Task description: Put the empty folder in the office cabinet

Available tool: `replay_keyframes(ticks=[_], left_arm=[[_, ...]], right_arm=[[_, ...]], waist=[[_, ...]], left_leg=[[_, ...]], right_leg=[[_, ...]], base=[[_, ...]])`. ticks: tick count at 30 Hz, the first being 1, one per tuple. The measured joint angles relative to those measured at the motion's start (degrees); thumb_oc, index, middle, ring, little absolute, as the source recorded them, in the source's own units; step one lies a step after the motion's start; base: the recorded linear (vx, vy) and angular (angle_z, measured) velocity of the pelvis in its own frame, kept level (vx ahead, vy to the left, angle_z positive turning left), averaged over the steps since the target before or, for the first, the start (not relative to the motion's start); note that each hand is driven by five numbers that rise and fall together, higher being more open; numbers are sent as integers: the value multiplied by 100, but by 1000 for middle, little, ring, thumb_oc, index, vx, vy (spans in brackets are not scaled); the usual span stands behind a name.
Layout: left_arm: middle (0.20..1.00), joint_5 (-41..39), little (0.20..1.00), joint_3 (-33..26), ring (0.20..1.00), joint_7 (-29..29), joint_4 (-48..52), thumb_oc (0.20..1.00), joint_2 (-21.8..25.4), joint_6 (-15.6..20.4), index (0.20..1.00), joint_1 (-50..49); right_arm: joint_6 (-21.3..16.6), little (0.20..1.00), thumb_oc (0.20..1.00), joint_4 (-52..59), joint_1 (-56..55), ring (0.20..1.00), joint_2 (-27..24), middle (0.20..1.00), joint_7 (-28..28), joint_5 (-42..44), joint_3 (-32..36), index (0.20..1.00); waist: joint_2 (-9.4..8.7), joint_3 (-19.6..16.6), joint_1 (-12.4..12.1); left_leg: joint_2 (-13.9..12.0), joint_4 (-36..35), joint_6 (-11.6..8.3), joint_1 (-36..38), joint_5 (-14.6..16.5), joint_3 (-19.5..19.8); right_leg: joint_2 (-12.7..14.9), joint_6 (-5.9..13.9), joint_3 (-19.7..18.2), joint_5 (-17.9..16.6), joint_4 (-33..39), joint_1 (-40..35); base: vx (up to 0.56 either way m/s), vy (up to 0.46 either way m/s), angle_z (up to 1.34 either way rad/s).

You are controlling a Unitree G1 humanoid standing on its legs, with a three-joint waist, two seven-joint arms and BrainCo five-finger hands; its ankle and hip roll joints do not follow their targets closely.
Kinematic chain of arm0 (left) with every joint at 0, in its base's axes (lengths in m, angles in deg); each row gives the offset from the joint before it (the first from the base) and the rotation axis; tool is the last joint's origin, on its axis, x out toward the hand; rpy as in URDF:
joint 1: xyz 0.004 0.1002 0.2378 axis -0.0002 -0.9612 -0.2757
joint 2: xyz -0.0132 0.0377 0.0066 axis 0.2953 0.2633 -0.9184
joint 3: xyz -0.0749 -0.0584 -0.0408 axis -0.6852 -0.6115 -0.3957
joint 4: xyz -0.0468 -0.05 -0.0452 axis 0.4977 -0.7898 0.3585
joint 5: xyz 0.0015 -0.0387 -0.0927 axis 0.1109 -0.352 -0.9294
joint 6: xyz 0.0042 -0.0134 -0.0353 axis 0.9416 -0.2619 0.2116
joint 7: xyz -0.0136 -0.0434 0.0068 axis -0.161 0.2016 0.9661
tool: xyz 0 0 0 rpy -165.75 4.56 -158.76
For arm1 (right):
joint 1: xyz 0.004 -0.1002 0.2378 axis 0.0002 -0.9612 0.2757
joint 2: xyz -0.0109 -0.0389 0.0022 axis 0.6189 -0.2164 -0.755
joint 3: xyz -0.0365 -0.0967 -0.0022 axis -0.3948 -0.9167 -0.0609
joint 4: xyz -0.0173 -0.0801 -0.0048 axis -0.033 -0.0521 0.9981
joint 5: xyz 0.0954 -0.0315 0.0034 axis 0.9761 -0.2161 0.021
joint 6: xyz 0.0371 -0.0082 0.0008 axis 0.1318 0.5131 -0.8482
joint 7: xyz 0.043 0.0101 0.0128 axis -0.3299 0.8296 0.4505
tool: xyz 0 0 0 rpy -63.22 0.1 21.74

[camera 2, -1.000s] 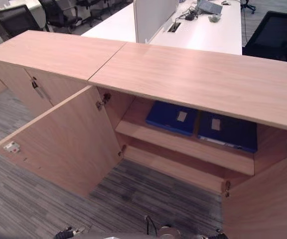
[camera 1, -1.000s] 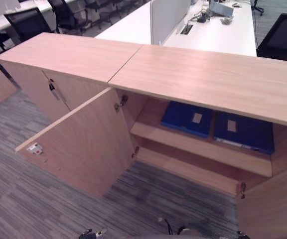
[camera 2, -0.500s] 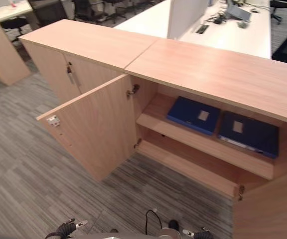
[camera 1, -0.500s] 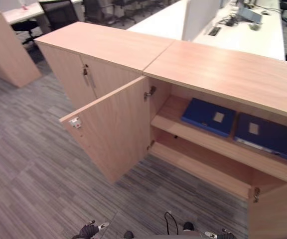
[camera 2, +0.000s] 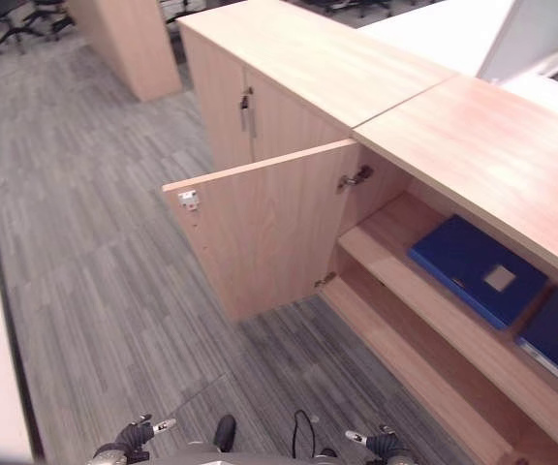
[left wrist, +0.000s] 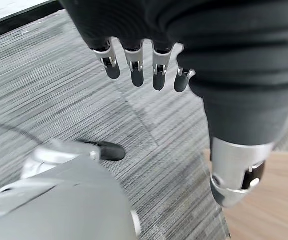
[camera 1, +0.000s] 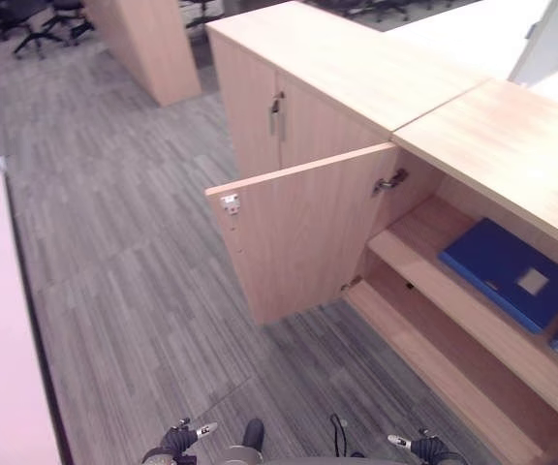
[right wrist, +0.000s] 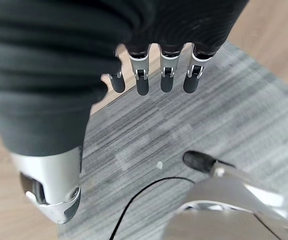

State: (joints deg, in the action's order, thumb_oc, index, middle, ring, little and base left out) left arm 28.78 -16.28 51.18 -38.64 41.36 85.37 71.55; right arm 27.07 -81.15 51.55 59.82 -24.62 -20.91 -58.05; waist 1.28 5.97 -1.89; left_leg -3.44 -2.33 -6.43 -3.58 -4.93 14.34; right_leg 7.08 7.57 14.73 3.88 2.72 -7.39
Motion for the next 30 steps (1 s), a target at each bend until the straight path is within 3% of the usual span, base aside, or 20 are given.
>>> replay_keyframes(ticks=[4,5,7,8,9,10,12,15,16,18,19,20,21,22,26,27,30], left_arm=[[1000,-2,1000,8,1000,-6,14,1000,-60,5,1000,-103],[1000,-8,1000,-3,1000,-6,39,1000,-74,23,1000,-59],[1000,-11,1000,3,1000,-1,62,1000,-103,27,1000,80],[1000,-21,1000,-2,1000,6,35,1000,-132,7,1000,26],[1000,-70,1000,-46,1000,4,-10,1000,-131,0,1000,-7],[1000,-66,1000,-43,1000,13,-40,1000,-101,1,1000,-39],[1000,-60,1000,-29,1000,5,-60,1000,-118,6,1000,-67],[1000,-57,1000,-32,1000,6,-62,1000,-123,-7,1000,-51],[1000,-57,1000,-48,1000,8,-65,1000,-134,-9,1000,-46],[1000,-43,1000,-168,1000,12,-115,1000,-180,-53,1000,-160],[1000,-42,1000,-172,1000,11,-115,1000,-139,-58,1000,-245],[1000,-36,1000,-175,1000,0,-106,1000,-78,-60,1000,-225],[1000,60,1000,-235,1000,9,-116,1000,94,-63,1000,-109],[1000,61,1000,-231,1000,10,-106,1000,125,-68,1000,-27],[1000,64,1000,-182,1000,12,-54,1000,183,-11,1000,162],[1000,59,1000,-97,1000,3,-52,1000,240,-34,1000,246],[1000,51,1000,19,1000,-16,-38,1000,365,-32,1000,345]], right_arm=[[-7,1000,1000,27,164,1000,-253,1000,-12,1,14,1000],[-4,1000,1000,25,219,1000,-300,1000,-22,1,13,1000],[-2,1000,1000,21,377,1000,-366,1000,-41,1,16,1000],[-5,1000,1000,19,530,1000,-406,1000,-63,1,23,1000],[-10,1000,1000,48,592,1000,-409,1000,-74,2,32,1000],[-8,1000,1000,48,581,1000,-435,1000,-103,2,85,1000],[-2,1000,1000,45,582,1000,-429,1000,-115,5,120,1000],[9,1000,1000,32,573,1000,-382,1000,-115,2,123,1000],[11,1000,1000,27,572,1000,-342,1000,-114,0,124,1000],[8,1000,1000,23,395,1000,-267,1000,-78,-74,112,1000],[8,1000,1000,0,330,1000,-207,1000,-60,-128,100,1000],[22,1000,1000,-2,278,1000,-125,1000,-44,-176,62,1000],[45,1000,1000,-20,180,1000,73,1000,-18,-272,73,1000],[51,1000,1000,-16,121,1000,120,1000,-14,-272,131,1000],[55,1000,1000,-16,-15,1000,138,1000,12,-271,155,1000],[57,1000,1000,12,78,1000,94,1000,7,-267,154,1000],[54,1000,1000,11,147,1000,169,1000,8,-231,146,1000]], waist=[[228,143,-76],[202,193,-122],[-6,343,-204],[-148,408,-247],[-169,403,-254],[-132,384,-206],[-72,349,-220],[-71,344,-364],[-71,345,-438],[50,250,-462],[-13,187,-453],[-186,121,-427],[-523,-3,-345],[-554,-28,-305],[-474,-154,-297],[-341,-152,-96],[-234,-96,-17]], left_leg=[[-61,334,-209,-346,-180,65],[18,520,-409,-599,-429,-10],[181,573,-709,-904,-1225,-394],[93,720,-565,-1072,-1199,-1134],[-29,691,-248,-1029,-962,-1522],[-253,522,-123,-889,-767,-1820],[-415,351,-214,-897,-708,-1865],[-448,-137,-216,-905,-710,-1877],[-448,-280,-214,-921,-712,-1881],[-464,-269,-152,-683,-713,-2059],[-360,-273,257,-592,-878,-2087],[-233,-277,212,-595,-812,-2137],[95,-285,428,-548,-613,-2248],[192,-308,515,-468,-540,-2244],[404,-283,756,-144,-224,-2309],[492,-278,906,-65,-188,-2240],[612,-275,1144,95,-35,-2150]], right_leg=[[-325,-301,1,268,-208,8],[-335,-398,14,336,-348,121],[-121,-579,110,310,-437,264],[-17,-734,226,151,-300,188],[-24,-712,308,54,-120,78],[-98,-703,423,3,55,-37],[-126,-631,443,75,40,-77],[-119,-615,345,39,92,-51],[-104,-542,299,50,123,-91],[-84,-134,240,132,193,-456],[-14,-14,161,218,119,-524],[156,12,165,251,74,-483],[546,57,63,285,-241,-401],[637,56,23,271,-520,-349],[1003,263,-263,116,-1969,157],[1258,328,-521,-145,-3360,841],[1373,463,-790,-245,-4164,1394]], base=[[-28,-71,67],[-14,-5,89],[103,40,58],[158,56,20],[280,92,34],[171,49,41],[220,72,33],[261,129,0],[246,165,-36],[247,190,-40],[236,212,-16],[263,265,-6],[182,193,10],[168,208,7],[89,249,0],[71,296,25],[127,111,17]])
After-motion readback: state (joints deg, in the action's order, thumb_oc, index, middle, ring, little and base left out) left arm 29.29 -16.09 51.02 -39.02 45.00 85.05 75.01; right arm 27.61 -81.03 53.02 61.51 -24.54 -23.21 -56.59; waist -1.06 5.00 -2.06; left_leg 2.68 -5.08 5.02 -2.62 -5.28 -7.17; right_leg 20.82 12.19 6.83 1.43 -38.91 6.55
